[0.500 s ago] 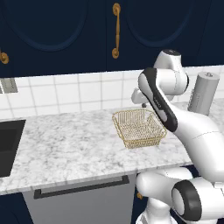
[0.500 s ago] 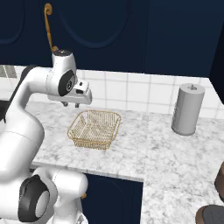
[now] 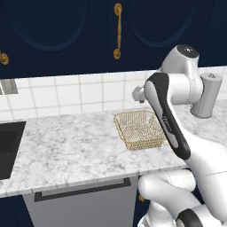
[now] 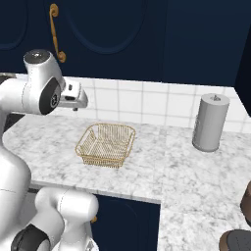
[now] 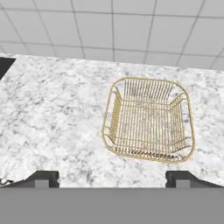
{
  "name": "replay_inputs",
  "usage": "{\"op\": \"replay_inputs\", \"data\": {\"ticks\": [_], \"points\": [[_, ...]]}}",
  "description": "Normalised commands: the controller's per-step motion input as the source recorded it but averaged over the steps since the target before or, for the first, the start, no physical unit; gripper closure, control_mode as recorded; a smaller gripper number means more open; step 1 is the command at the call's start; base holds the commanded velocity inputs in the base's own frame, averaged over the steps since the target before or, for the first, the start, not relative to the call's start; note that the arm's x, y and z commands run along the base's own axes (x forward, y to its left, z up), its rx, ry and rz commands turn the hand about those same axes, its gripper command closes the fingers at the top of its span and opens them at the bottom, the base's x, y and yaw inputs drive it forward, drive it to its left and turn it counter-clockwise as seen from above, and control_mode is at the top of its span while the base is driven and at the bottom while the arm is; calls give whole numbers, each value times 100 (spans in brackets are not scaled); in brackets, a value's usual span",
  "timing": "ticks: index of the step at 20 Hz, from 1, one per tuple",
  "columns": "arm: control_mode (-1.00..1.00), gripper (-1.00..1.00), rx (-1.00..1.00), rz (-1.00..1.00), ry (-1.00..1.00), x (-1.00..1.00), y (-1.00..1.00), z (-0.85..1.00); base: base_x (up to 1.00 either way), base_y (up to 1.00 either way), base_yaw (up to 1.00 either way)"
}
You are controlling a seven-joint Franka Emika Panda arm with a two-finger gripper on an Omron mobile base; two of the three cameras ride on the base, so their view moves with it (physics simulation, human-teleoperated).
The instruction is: Open the cabinet, pick up the bread from the cabinet and place it in the basket. Then move the basket to the dining counter.
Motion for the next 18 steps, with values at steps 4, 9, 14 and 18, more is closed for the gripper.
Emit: {"op": "replay_inputs", "data": {"ticks": [4,9,14,18], "points": [[-100,-100,0,0,-59,30,74,100,0,0,0],[-100,-100,0,0,-17,61,12,95,0,0,0],[-100,-100,-1,0,-42,81,58,58,0,0,0],[-100,-100,0,0,-26,56,3,56,0,0,0]]}}
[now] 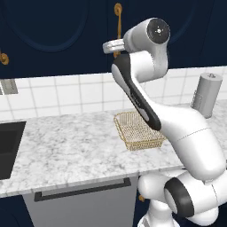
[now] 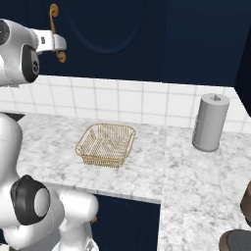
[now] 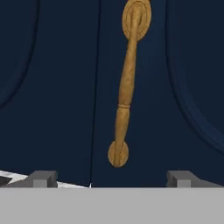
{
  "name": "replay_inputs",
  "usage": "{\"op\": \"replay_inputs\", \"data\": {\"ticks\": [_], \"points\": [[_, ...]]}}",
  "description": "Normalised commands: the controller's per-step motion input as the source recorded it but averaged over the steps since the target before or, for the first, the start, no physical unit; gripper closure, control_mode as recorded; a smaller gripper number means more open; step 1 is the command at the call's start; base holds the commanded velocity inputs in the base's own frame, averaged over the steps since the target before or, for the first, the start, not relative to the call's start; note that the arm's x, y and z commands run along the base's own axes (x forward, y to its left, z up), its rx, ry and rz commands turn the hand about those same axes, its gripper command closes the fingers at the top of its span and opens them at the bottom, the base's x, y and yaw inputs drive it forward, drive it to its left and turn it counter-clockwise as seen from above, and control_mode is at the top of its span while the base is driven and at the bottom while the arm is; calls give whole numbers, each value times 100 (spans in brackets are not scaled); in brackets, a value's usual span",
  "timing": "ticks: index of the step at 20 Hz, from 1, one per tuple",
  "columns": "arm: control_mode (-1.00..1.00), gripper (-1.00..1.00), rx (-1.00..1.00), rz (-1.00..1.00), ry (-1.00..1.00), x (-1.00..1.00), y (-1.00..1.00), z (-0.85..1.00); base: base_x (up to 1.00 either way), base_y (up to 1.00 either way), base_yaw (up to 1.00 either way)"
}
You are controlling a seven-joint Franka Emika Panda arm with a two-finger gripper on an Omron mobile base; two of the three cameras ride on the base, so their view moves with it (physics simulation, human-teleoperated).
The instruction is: Open the cabinet, pick up the bread from the cabinet and place it in the basket. Then move the basket to the dining counter.
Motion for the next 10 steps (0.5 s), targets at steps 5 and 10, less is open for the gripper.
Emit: {"op": "replay_inputs", "data": {"ticks": [5,10], "points": [[-100,-100,0,0,-12,50,5,30,0,0,0],[-100,-100,0,0,0,51,0,3,0,0,0]]}}
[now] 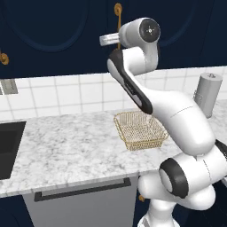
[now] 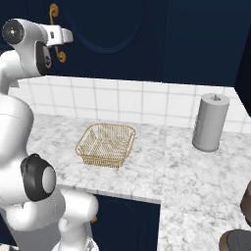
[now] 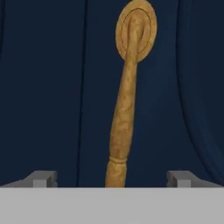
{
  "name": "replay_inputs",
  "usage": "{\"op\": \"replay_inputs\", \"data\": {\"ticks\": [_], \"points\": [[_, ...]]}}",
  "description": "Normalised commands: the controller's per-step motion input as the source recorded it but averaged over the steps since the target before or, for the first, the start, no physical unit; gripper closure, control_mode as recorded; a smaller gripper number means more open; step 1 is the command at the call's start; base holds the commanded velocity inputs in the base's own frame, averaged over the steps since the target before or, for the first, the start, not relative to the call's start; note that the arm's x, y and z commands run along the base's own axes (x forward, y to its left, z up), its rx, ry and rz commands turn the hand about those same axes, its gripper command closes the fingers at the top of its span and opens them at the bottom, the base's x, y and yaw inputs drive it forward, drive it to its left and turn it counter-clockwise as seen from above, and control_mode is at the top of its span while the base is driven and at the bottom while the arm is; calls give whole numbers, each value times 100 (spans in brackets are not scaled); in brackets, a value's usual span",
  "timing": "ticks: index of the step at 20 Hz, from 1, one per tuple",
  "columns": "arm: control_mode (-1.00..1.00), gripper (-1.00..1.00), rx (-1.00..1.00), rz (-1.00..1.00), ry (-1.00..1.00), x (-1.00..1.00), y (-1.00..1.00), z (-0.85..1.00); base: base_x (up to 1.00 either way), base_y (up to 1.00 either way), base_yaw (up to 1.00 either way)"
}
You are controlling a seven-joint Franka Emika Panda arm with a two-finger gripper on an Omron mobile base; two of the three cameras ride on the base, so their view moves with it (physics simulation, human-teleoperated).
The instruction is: Open the cabinet, pick up the bread from the cabinet and place it in the basket. Then move the basket to the dining counter.
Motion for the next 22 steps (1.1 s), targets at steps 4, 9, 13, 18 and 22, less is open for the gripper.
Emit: {"op": "replay_inputs", "data": {"ticks": [4,9,13,18,22], "points": [[-100,-100,0,0,0,77,-2,0,0,0,0],[-100,-100,0,0,0,73,0,0,0,0,0],[-100,-100,0,0,0,61,1,0,0,0,0],[-100,100,0,1,-1,16,-13,-2,0,0,0],[-100,100,0,0,0,31,-13,7,0,0,0]]}}
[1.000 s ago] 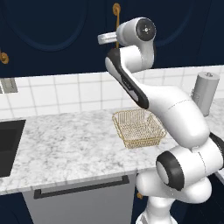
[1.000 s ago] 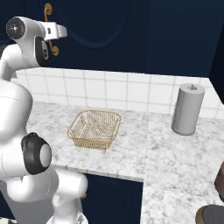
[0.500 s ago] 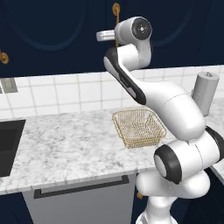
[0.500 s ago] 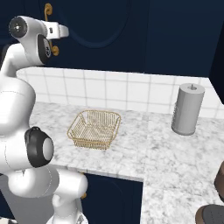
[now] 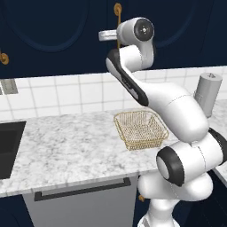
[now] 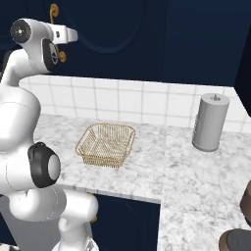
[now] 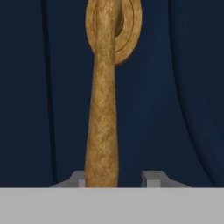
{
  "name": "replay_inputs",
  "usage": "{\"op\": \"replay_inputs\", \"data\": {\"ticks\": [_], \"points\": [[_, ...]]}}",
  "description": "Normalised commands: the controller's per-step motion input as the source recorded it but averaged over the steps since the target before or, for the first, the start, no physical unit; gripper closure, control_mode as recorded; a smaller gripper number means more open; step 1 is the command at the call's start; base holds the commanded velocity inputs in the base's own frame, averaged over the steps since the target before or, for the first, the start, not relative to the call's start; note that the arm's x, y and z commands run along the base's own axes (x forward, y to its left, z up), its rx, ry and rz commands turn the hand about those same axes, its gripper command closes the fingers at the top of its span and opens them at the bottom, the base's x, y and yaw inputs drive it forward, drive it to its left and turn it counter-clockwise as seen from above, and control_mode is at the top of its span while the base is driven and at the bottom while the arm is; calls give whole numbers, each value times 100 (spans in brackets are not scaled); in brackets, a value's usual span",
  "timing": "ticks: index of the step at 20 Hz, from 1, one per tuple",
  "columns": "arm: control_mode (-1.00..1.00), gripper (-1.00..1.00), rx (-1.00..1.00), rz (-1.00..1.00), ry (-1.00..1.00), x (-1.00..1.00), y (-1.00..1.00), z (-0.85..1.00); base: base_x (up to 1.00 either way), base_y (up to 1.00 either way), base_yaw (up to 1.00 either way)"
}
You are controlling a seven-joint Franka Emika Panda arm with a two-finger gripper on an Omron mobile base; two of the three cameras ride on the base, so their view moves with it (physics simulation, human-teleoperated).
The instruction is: Open the cabinet, pick up the bread from the cabinet and place it in the basket. Then move the basket to the dining counter.
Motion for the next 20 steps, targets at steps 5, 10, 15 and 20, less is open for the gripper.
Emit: {"op": "replay_inputs", "data": {"ticks": [5,10,15,20], "points": [[-100,100,3,10,0,-58,-33,1,0,0,0],[-100,100,6,10,0,-100,-96,12,0,0,0],[-100,100,8,4,0,-100,-100,32,0,0,0],[-100,100,7,2,0,-100,-100,27,0,0,0]]}}
